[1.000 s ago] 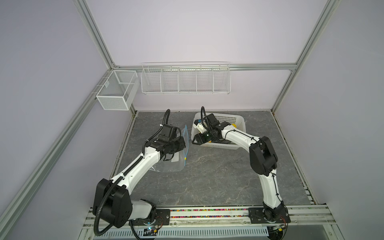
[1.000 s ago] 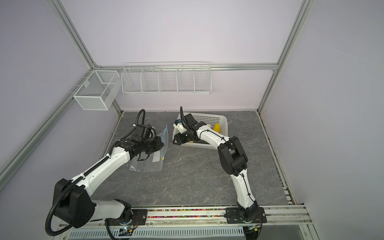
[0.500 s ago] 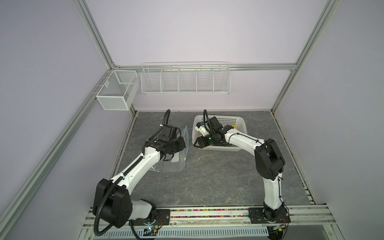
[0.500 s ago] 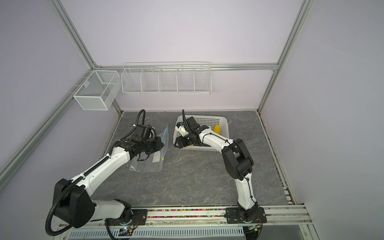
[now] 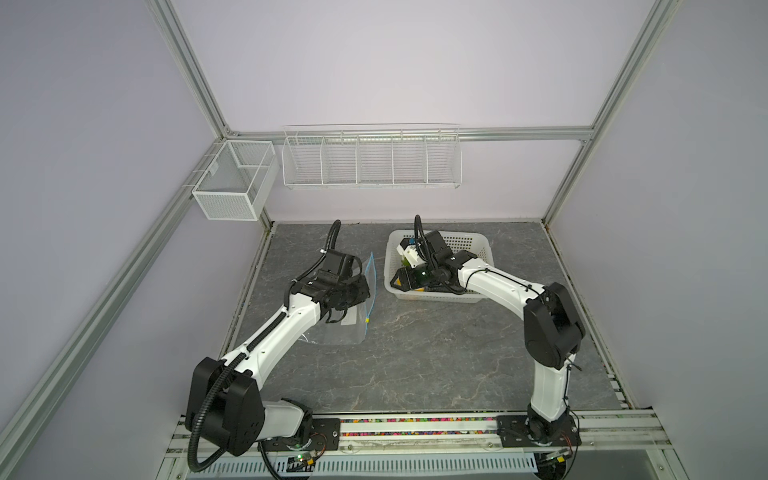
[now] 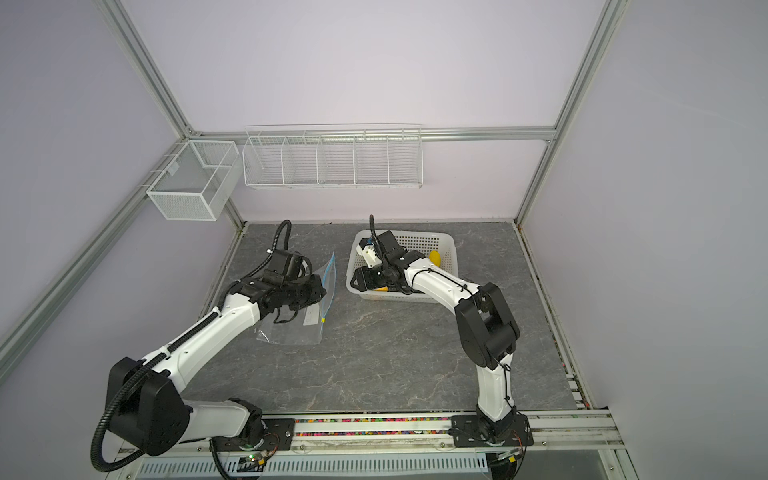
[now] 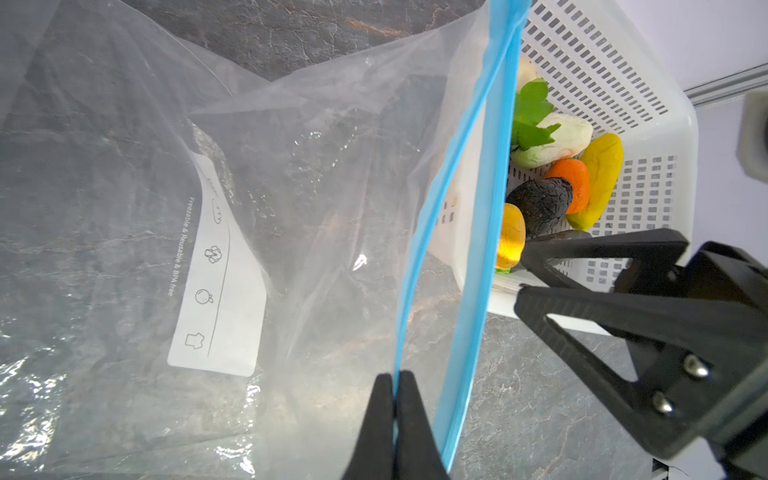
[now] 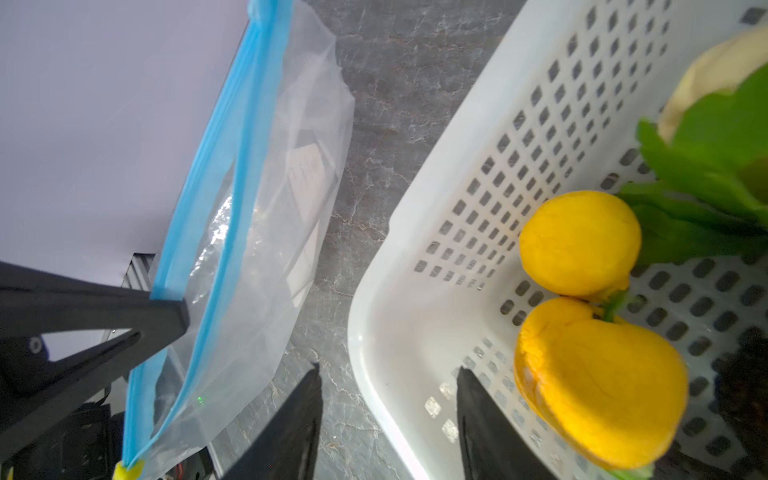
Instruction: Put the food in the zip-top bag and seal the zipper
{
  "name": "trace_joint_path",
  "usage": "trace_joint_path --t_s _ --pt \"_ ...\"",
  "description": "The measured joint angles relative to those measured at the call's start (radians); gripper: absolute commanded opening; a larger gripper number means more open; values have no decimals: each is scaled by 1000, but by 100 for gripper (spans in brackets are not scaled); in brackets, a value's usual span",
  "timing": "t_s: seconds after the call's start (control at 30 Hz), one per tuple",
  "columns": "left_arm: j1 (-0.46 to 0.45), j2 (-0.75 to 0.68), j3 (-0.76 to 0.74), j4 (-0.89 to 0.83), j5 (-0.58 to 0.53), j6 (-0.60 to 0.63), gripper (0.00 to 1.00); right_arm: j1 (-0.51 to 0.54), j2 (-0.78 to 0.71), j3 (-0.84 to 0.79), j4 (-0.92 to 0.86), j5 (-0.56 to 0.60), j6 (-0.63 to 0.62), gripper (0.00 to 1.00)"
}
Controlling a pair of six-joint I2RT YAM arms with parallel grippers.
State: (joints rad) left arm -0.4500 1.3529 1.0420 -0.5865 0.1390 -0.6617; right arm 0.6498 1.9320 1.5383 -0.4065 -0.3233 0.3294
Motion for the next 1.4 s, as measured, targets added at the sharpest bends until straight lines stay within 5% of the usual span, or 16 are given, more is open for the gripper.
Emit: trace_joint_path --t_s 0.47,0.83,1.4 --pt "0 0 8 -6 7 -2 0 -2 -47 54 -172 330 31 56" --pt "0 20 8 21 50 -11 0 -14 19 169 -280 398 39 56" --pt "0 20 7 55 69 -41 0 -13 134 237 -340 326 38 58"
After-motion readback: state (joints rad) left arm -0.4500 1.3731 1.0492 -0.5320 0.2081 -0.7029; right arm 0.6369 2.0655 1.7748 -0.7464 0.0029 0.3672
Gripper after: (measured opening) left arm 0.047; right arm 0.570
